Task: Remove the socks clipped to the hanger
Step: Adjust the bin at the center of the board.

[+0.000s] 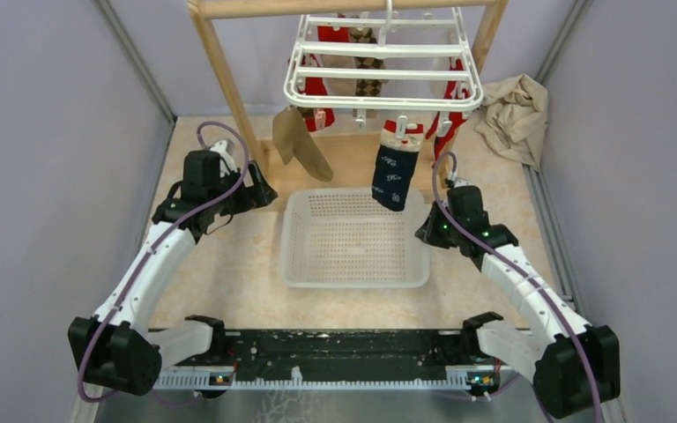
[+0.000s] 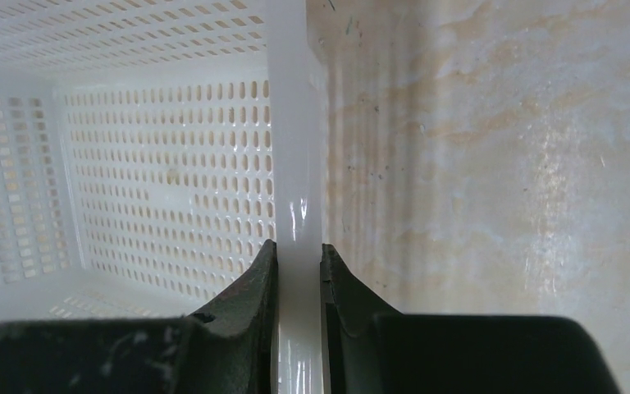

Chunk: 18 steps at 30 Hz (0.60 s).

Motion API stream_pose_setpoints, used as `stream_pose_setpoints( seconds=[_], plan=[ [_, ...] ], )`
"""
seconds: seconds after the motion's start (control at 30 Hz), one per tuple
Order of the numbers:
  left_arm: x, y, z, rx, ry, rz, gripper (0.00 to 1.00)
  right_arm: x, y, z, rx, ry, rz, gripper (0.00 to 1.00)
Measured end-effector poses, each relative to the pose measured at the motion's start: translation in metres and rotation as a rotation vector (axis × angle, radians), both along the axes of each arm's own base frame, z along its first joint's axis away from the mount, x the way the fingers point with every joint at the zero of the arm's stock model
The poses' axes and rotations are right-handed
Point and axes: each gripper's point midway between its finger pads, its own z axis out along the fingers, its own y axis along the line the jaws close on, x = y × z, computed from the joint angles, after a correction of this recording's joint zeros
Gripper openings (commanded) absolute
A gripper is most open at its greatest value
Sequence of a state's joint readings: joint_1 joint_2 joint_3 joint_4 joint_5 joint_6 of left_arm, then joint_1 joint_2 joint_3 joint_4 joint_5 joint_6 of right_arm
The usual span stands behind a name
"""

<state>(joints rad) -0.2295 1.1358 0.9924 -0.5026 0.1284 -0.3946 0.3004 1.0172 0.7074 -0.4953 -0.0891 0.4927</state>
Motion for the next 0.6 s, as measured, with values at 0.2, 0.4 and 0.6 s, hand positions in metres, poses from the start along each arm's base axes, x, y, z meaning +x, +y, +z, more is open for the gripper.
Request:
stream_pose_setpoints(
  seconds=[0.2, 0.4, 0.6],
  plan=[
    [-0.008, -0.002, -0.008, -0.021, 0.022, -0.002, 0.99, -0.012, -0.003, -0.005, 0.003, 0.018, -0.003, 0.00],
    [-0.020, -0.008, -0.019, -0.035, 0.051, -0.021, 0.99, -0.019, 0.002, -0.009, 0.025, 0.035, 0.024, 0.00],
    [-0.023, -0.012, -0.016, -0.045, 0.044, -0.027, 0.99, -0.027, 0.006, -0.011, 0.041, 0.046, 0.047, 0.00]
  ],
)
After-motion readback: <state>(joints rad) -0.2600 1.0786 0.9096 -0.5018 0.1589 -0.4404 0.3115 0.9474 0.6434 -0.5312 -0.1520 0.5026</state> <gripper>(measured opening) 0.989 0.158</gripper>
